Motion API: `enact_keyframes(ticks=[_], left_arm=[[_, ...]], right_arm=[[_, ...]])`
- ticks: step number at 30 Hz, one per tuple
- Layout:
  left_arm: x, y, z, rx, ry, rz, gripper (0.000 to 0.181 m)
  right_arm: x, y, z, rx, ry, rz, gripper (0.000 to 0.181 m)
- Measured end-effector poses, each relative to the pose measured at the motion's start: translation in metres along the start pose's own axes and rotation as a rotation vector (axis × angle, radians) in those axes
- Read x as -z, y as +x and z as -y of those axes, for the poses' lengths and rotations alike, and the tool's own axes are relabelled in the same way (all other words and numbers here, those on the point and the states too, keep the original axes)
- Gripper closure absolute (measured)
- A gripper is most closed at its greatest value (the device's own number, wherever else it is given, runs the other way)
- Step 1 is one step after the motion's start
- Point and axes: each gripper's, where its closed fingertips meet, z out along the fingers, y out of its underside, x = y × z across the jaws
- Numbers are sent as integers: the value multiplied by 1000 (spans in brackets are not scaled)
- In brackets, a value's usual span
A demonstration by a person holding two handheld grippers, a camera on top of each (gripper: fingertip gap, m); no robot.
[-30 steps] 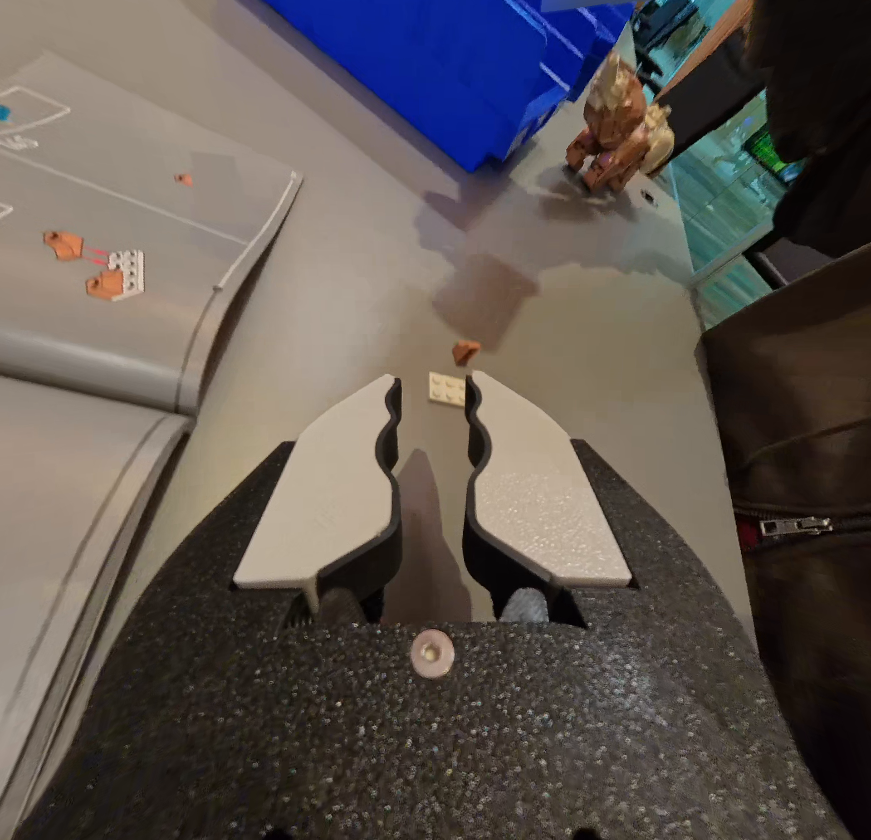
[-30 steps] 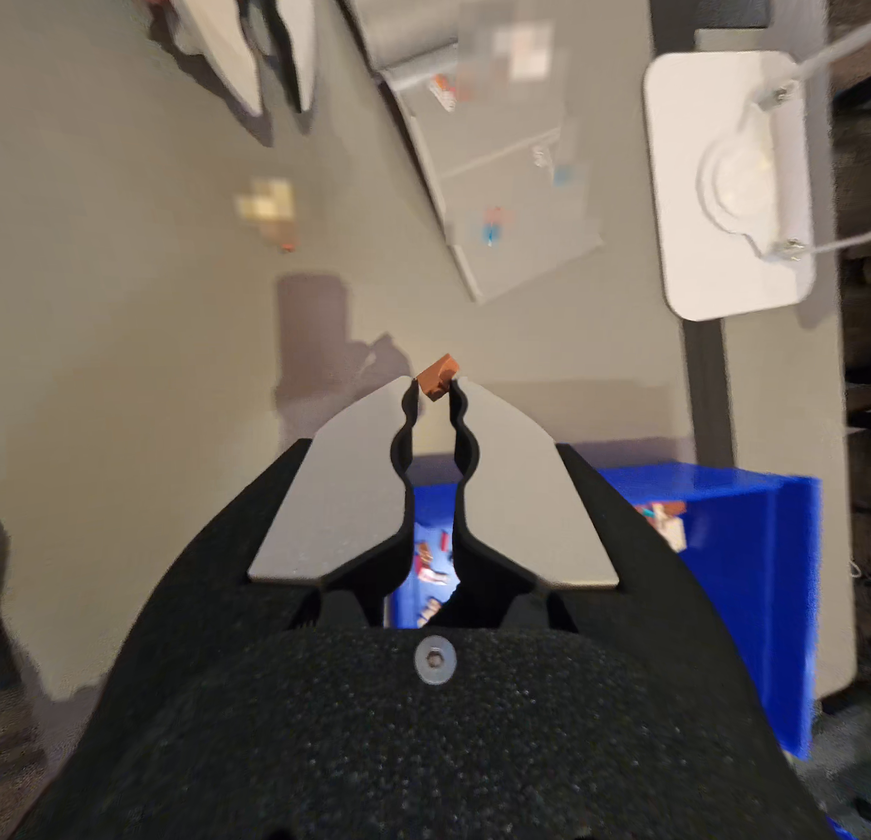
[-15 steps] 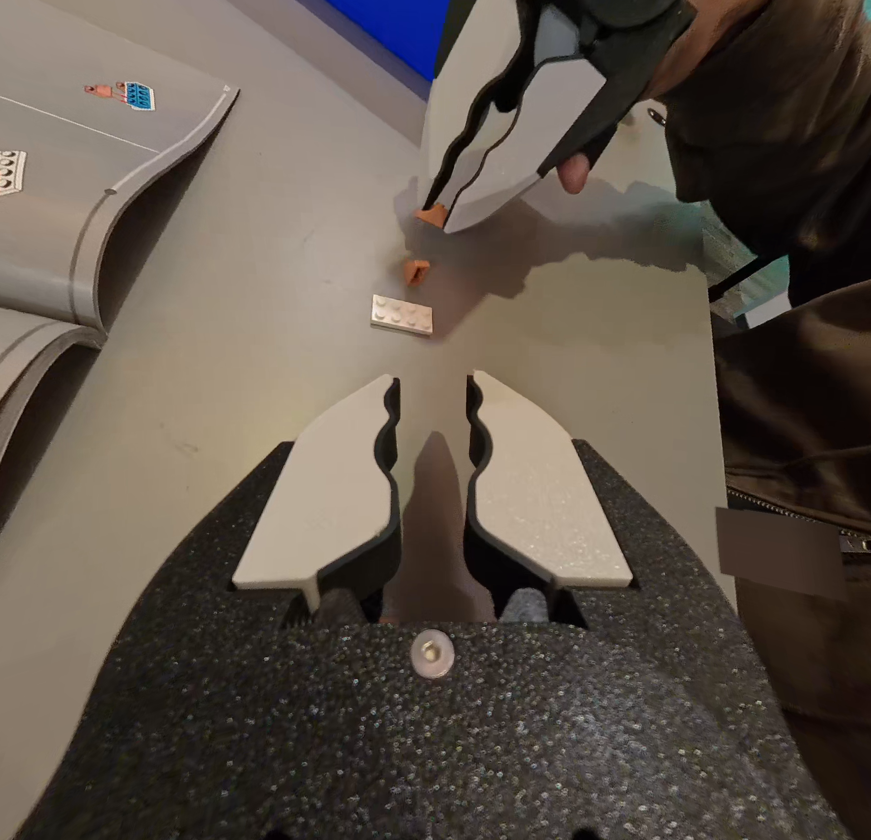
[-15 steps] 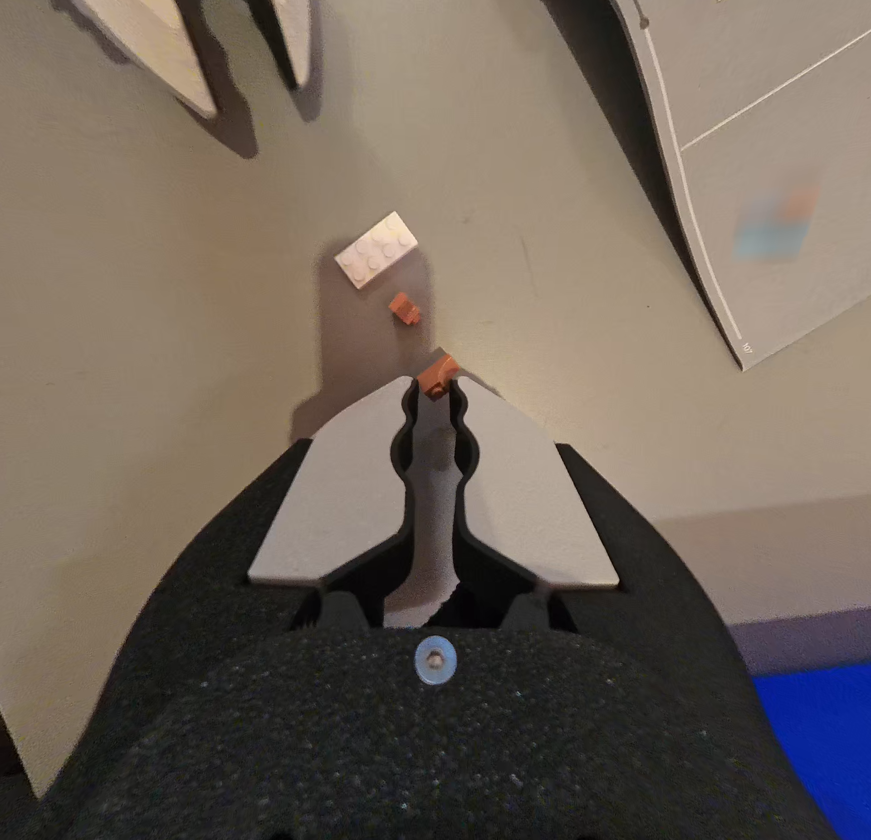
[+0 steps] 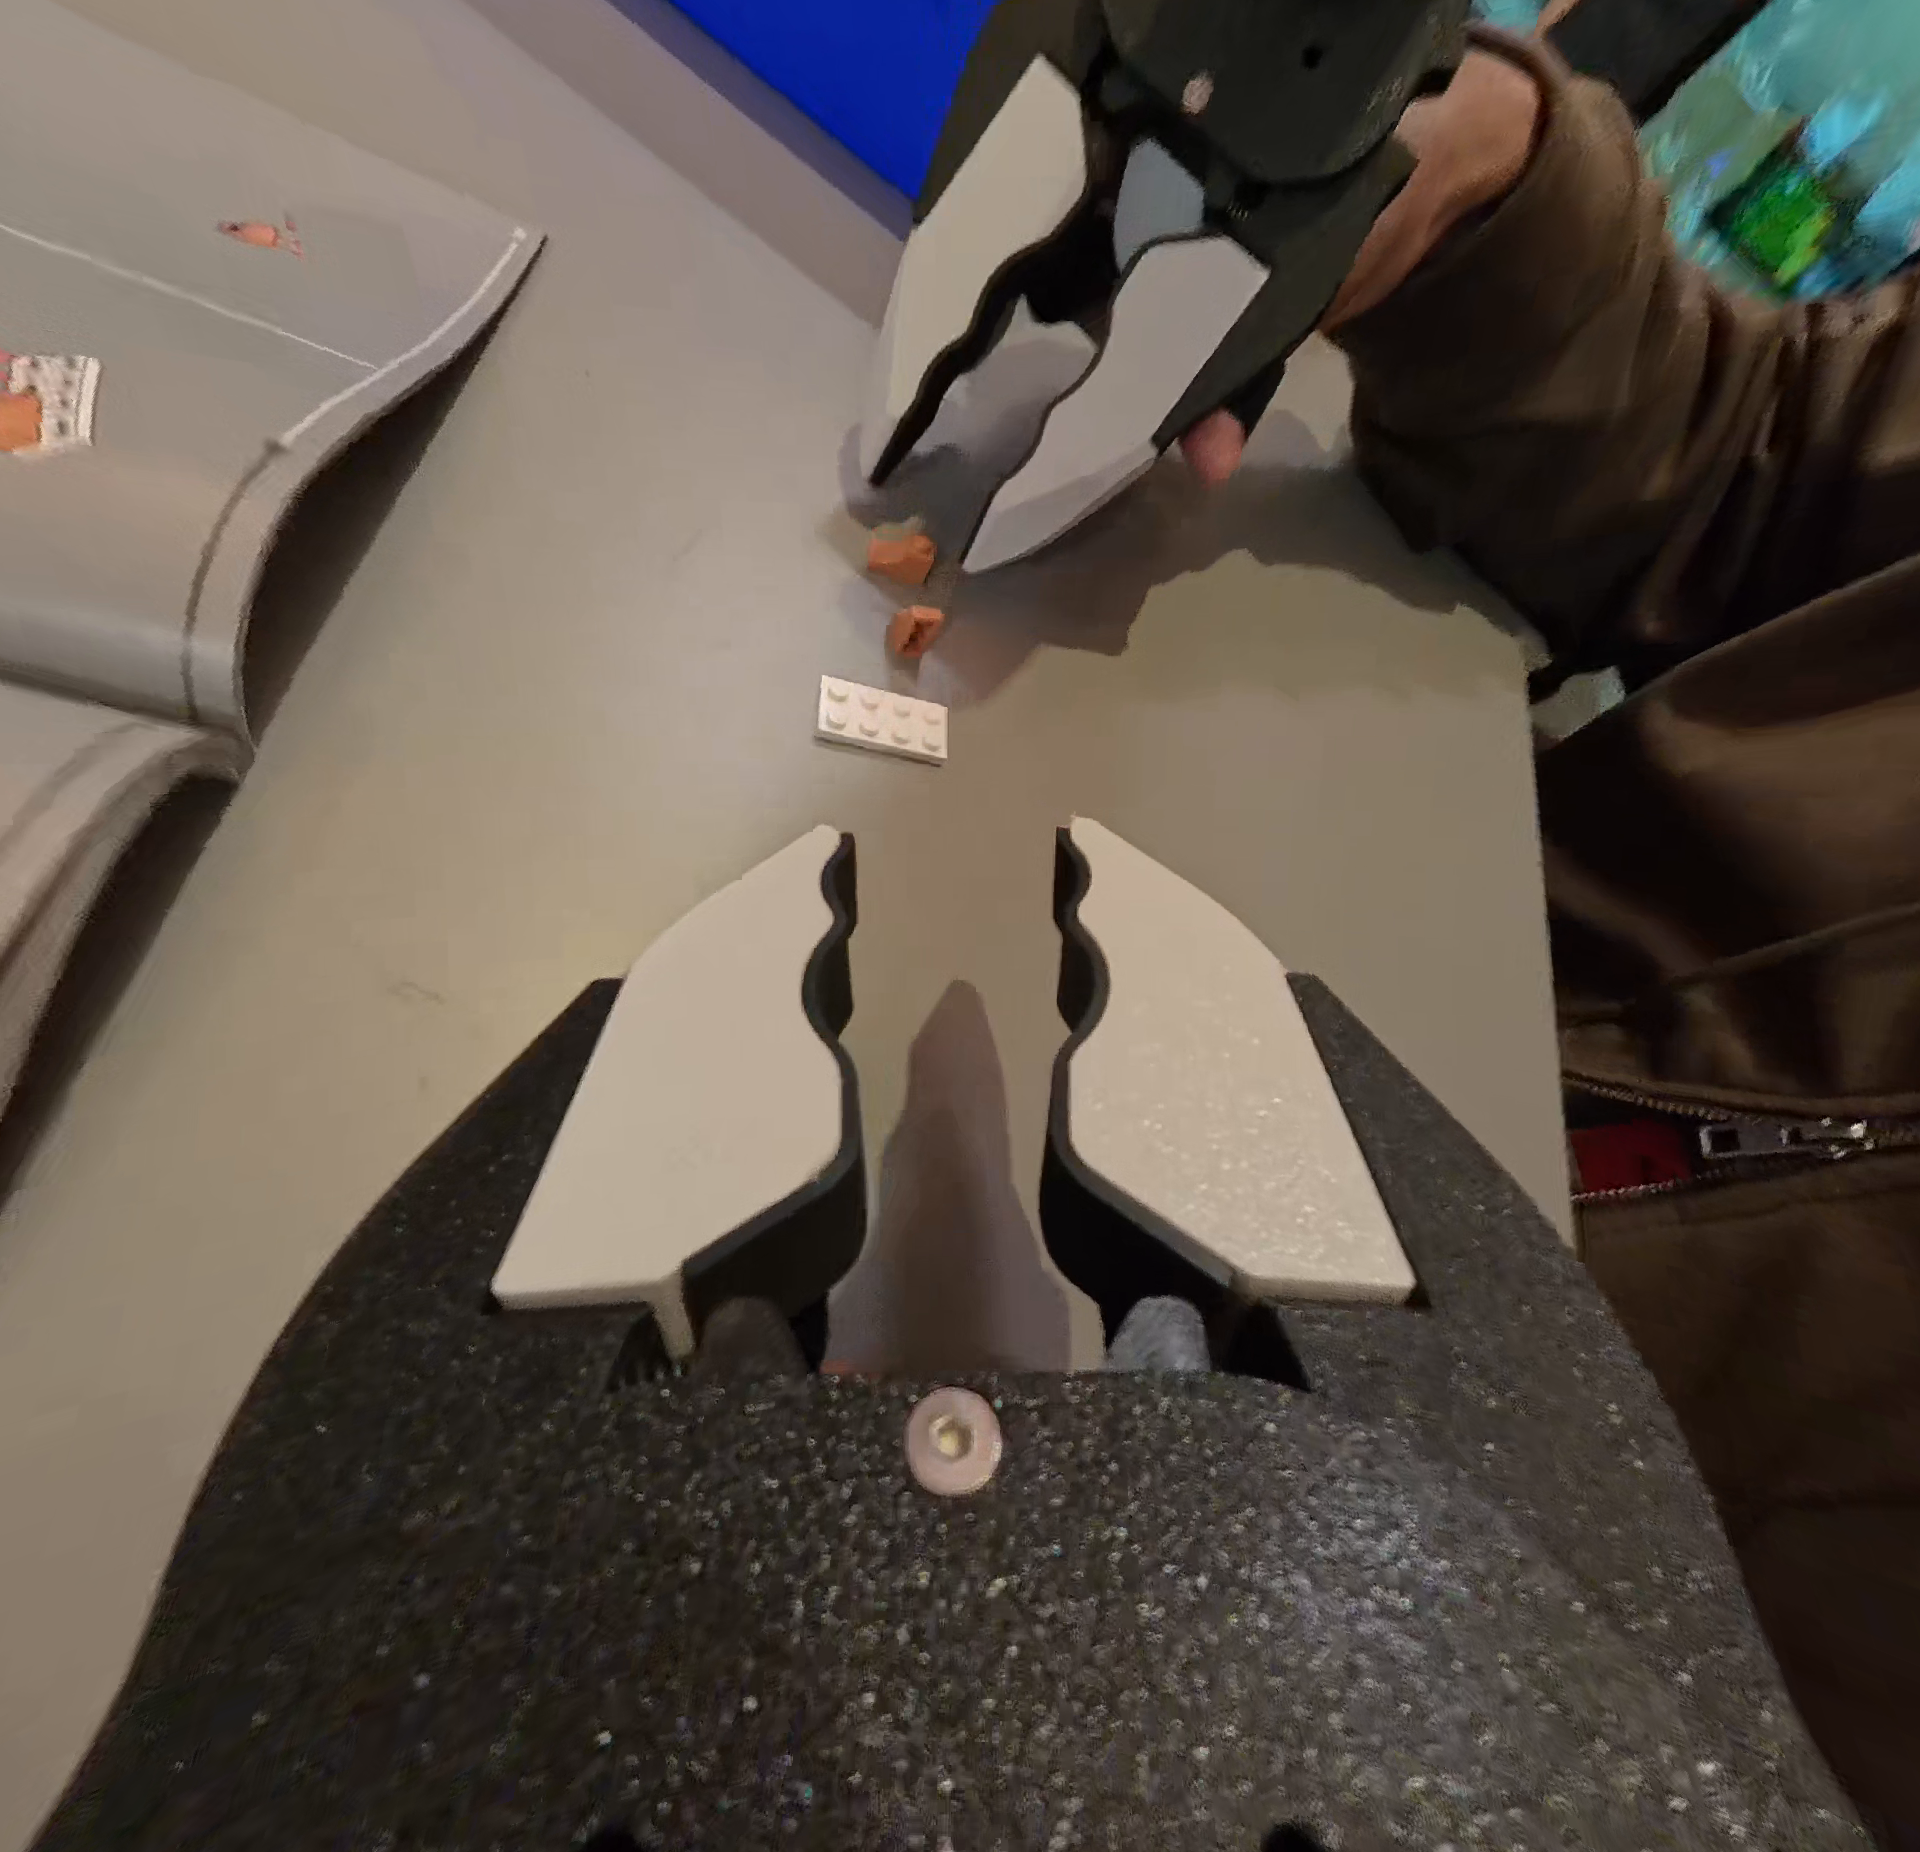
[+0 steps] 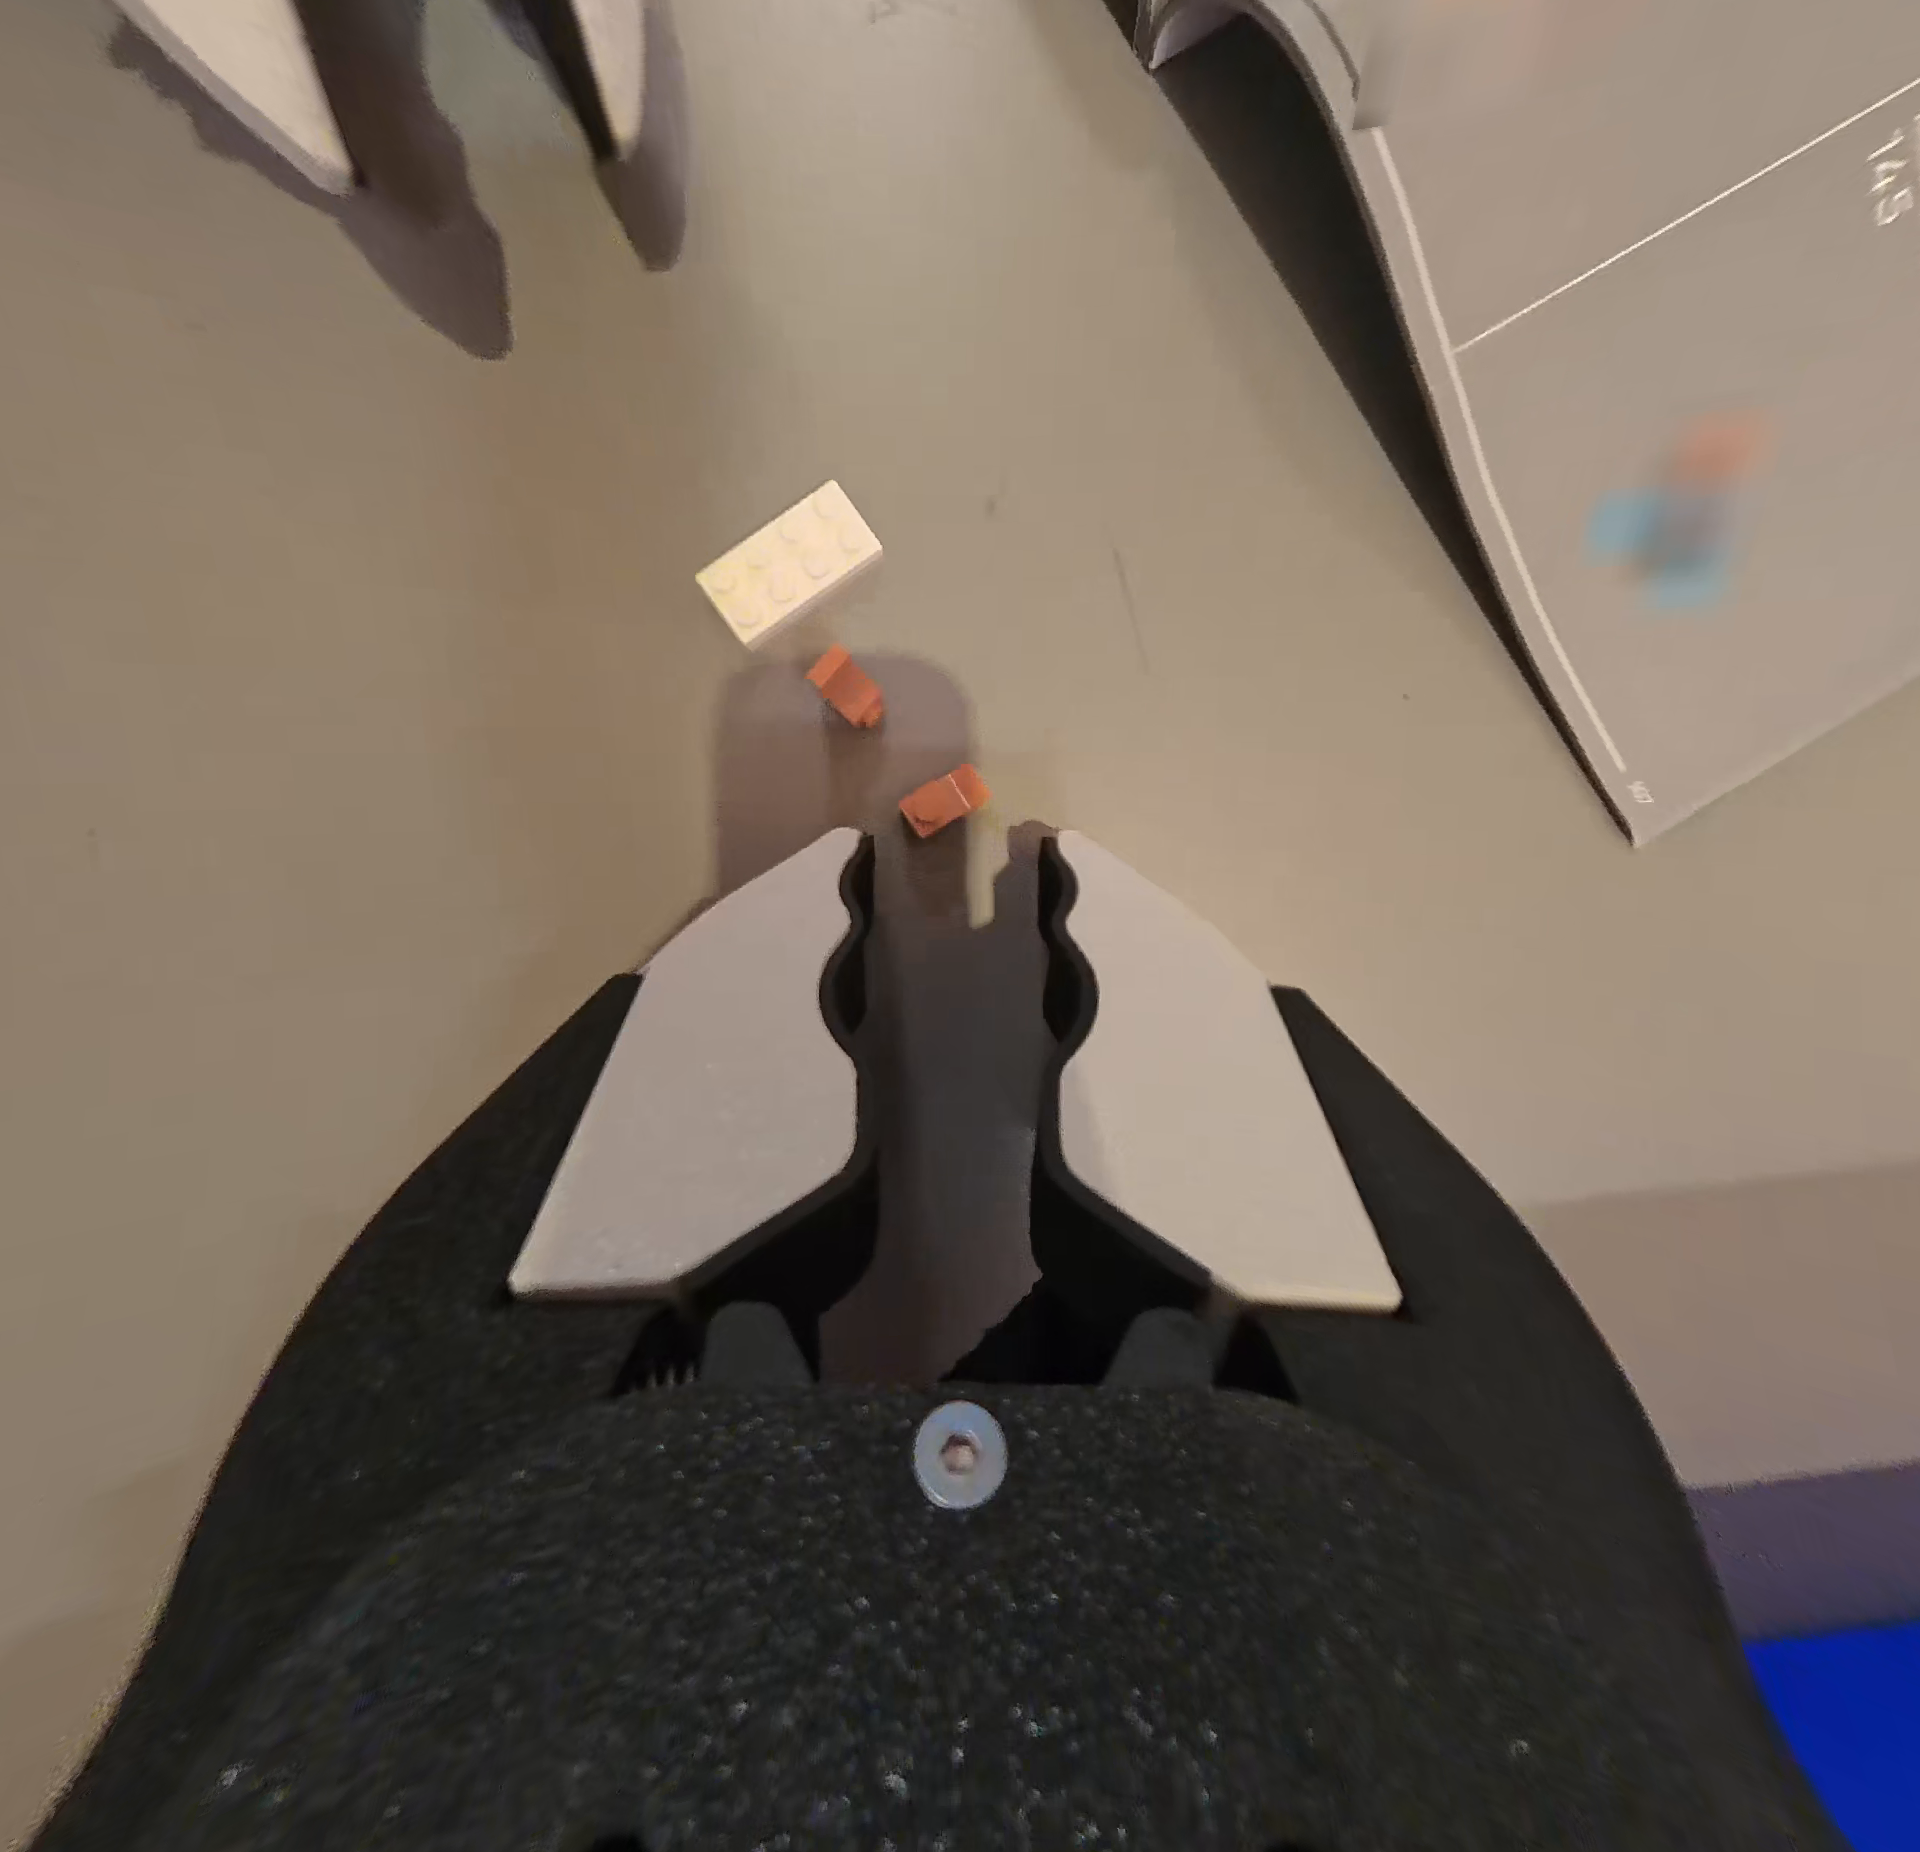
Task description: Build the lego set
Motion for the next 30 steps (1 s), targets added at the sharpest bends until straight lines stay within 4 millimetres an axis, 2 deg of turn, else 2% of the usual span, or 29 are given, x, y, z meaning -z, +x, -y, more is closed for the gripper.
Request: enact_keyframes(ticks=[5,7,11,16,19,26,30], left_arm=[[-18,-15,25,-255,-170,19,133],[-32,-25,25,-351,-233,2,128],[-50,-29,13,-374,-286,-53,126],[-46,-35,10,-363,-221,41,126],[-49,-37,6,-360,-255,82,126],[-59,-26,3,-294,-277,119,126],[-59,-26,1,-322,-292,154,127]], right_arm=[[8,2,-3,1,47,-10,148],[7,2,-4,16,44,-20,148],[3,2,-8,31,24,-23,148],[5,6,-8,21,28,-26,148],[7,7,-9,1,38,-13,148],[0,3,-10,-4,35,8,148],[0,7,-10,-16,47,-2,150]])
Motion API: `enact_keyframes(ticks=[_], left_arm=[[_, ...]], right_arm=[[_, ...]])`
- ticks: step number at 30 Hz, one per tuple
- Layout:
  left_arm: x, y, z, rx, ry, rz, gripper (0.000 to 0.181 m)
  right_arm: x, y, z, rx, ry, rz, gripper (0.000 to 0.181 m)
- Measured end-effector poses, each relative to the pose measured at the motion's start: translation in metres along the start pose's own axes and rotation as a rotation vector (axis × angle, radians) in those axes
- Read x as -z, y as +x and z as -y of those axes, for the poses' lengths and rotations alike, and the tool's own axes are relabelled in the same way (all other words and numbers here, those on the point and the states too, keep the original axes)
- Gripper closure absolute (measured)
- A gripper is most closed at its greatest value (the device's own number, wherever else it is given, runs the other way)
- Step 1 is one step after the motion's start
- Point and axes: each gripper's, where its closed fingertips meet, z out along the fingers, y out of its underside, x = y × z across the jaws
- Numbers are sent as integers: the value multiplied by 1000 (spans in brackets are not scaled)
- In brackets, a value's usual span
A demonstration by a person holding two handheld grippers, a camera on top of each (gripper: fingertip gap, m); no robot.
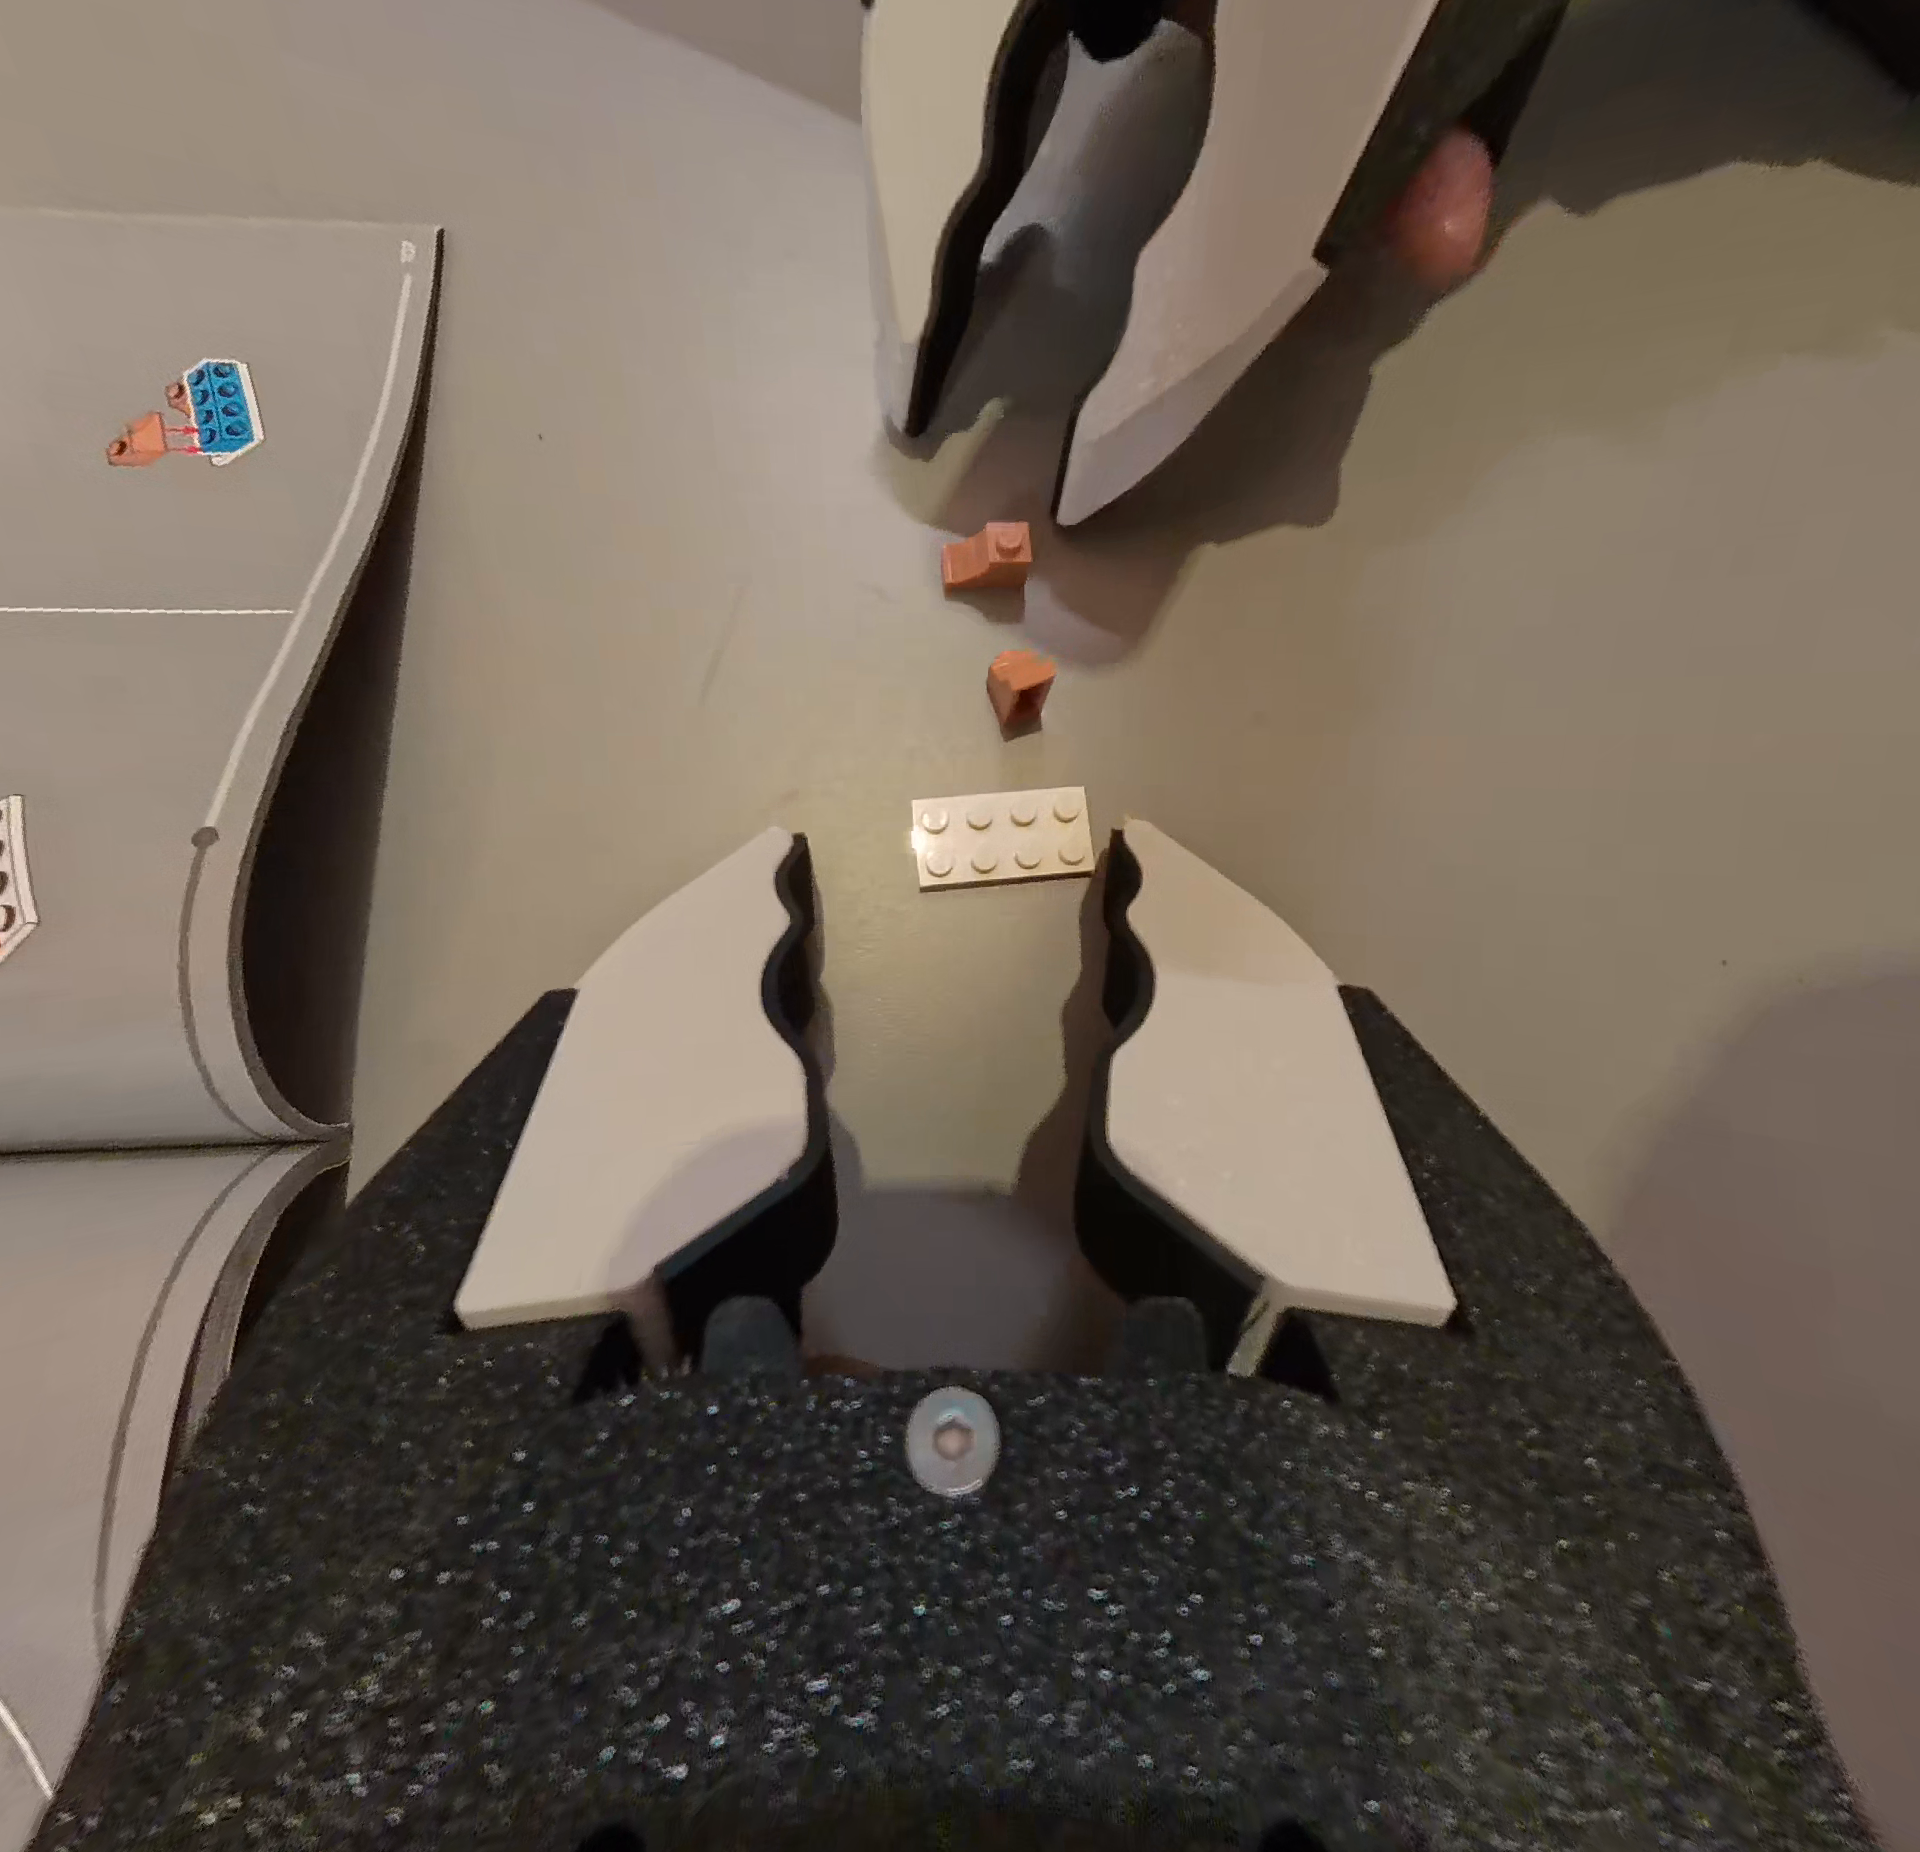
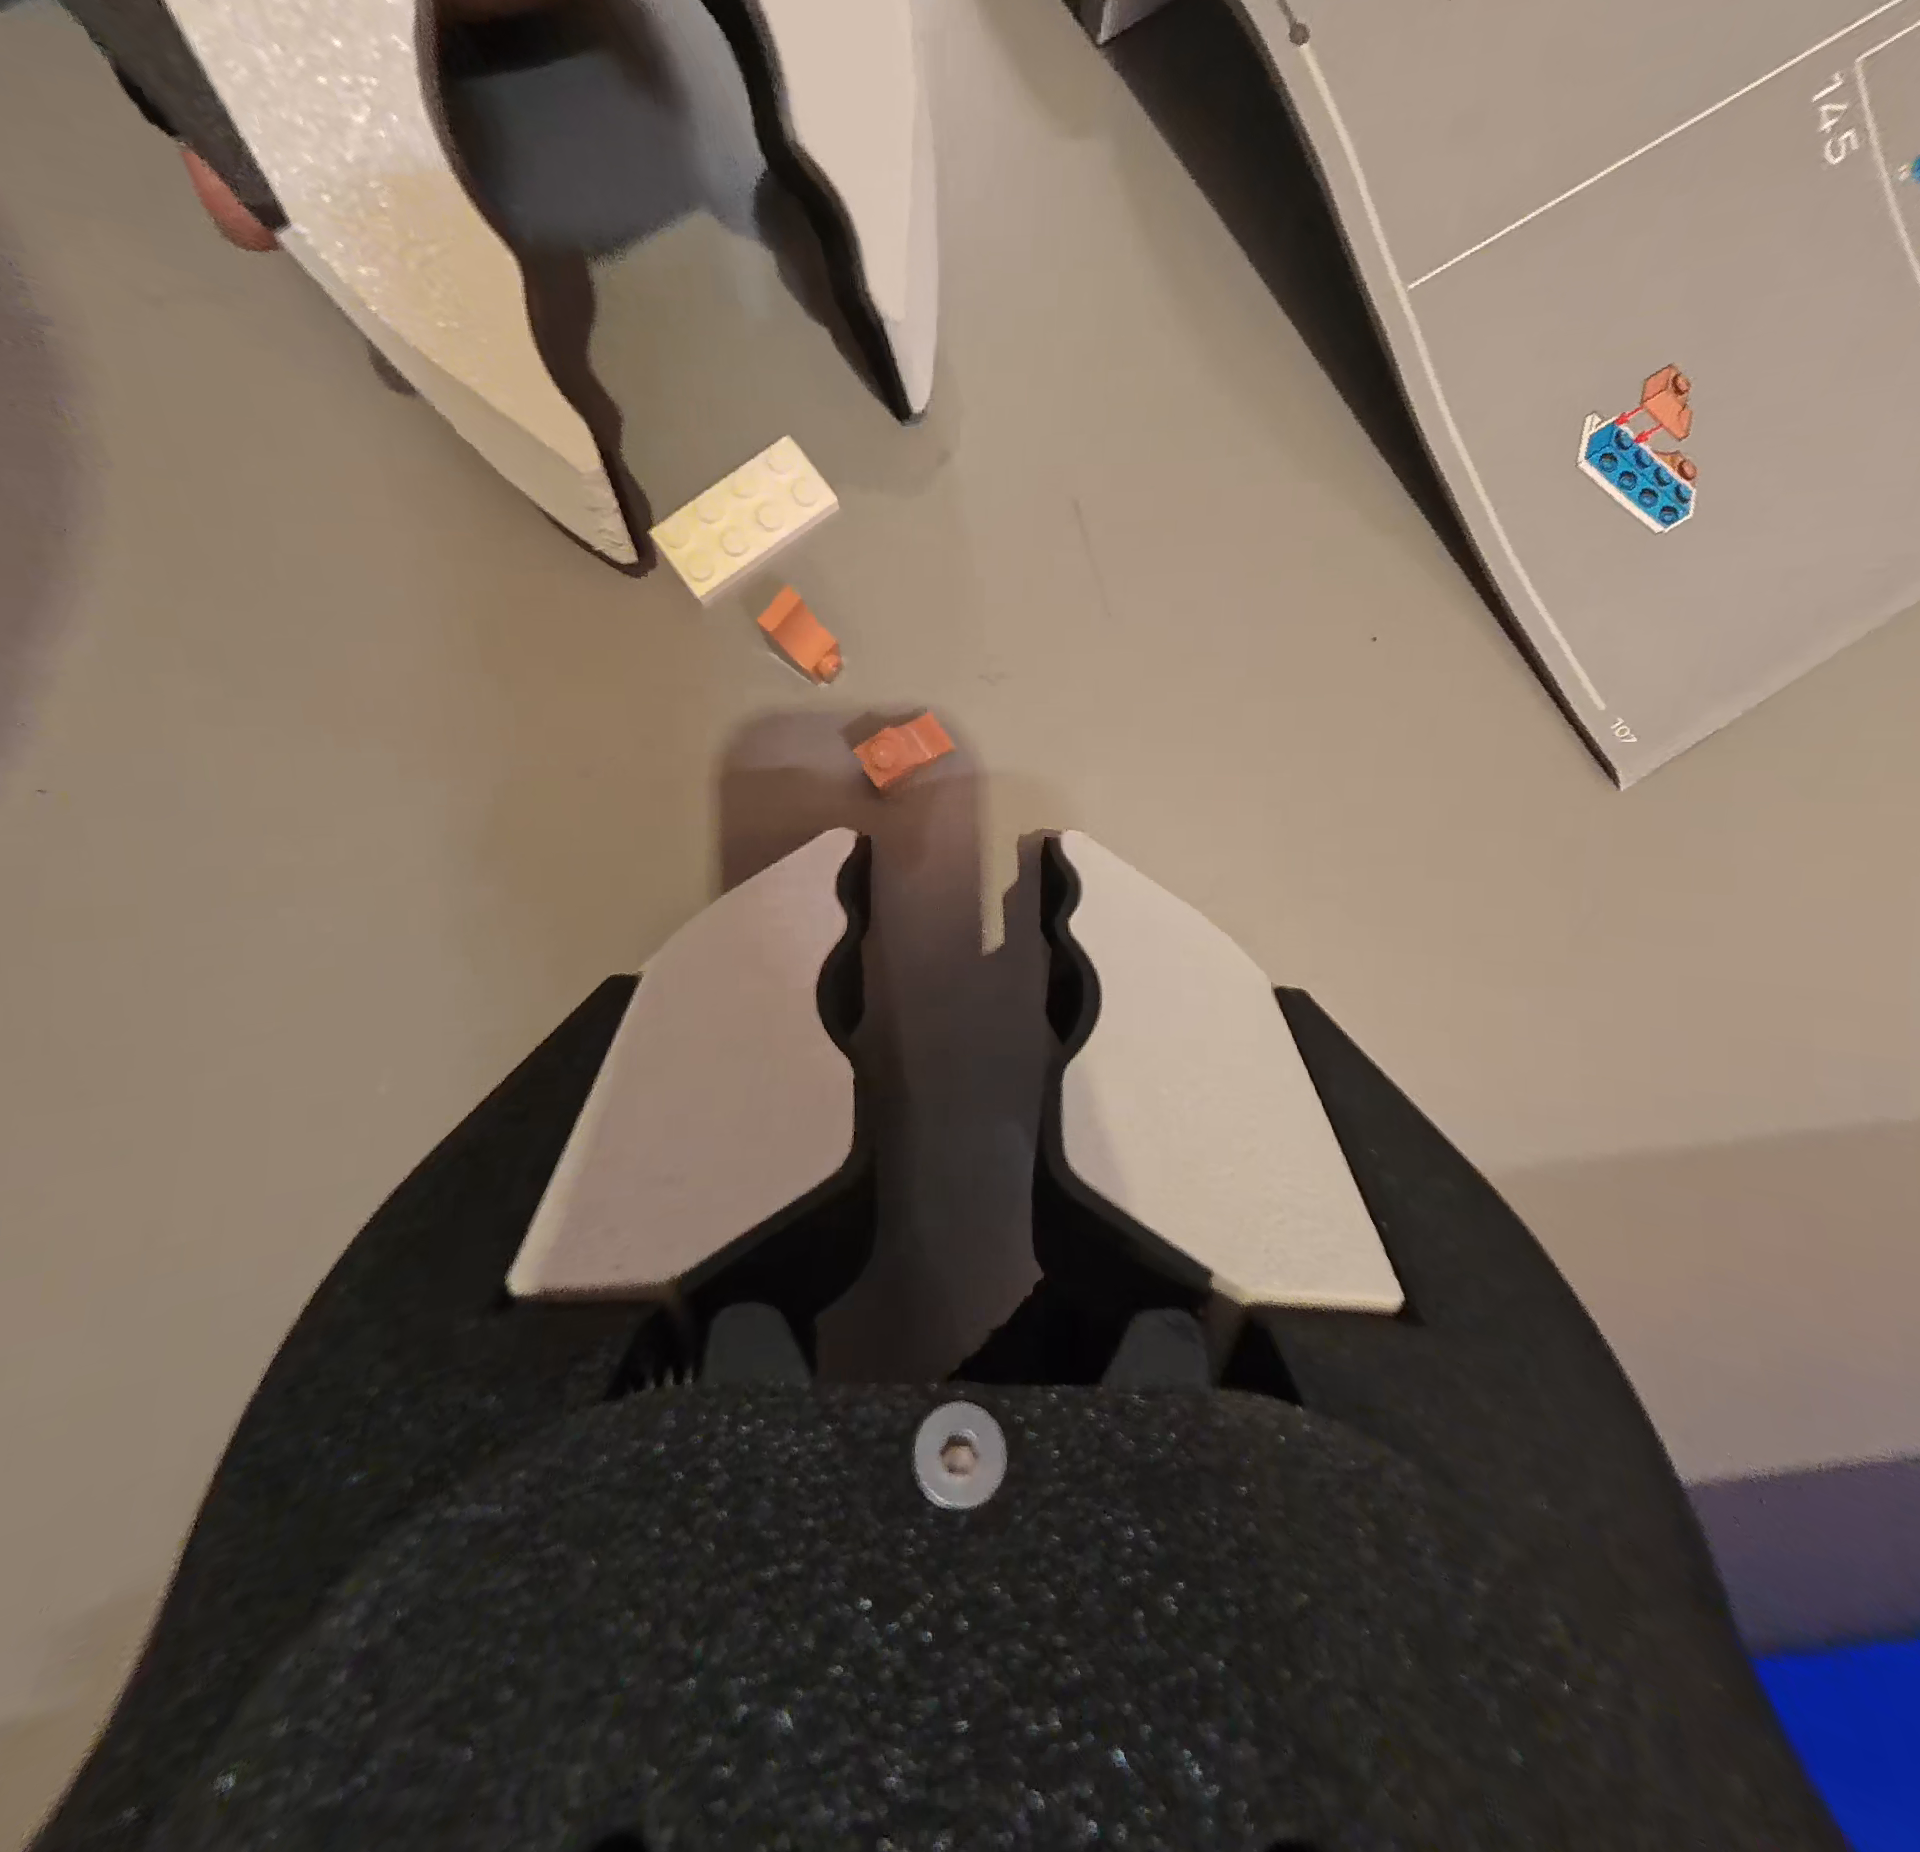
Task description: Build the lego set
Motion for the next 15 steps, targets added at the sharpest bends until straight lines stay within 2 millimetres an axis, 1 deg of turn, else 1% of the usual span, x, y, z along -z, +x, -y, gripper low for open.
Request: enact_keyframes(ticks=[6,9,13,15], left_arm=[[0,4,-1,-6,18,22,134],[3,3,-2,15,46,24,142],[2,4,-3,-6,40,35,140],[1,4,-2,-21,38,43,138]], right_arm=[[-2,-5,7,35,40,14,153],[-4,-7,11,62,64,5,153],[-9,-10,13,90,76,12,153],[-10,-12,14,101,82,16,156]])
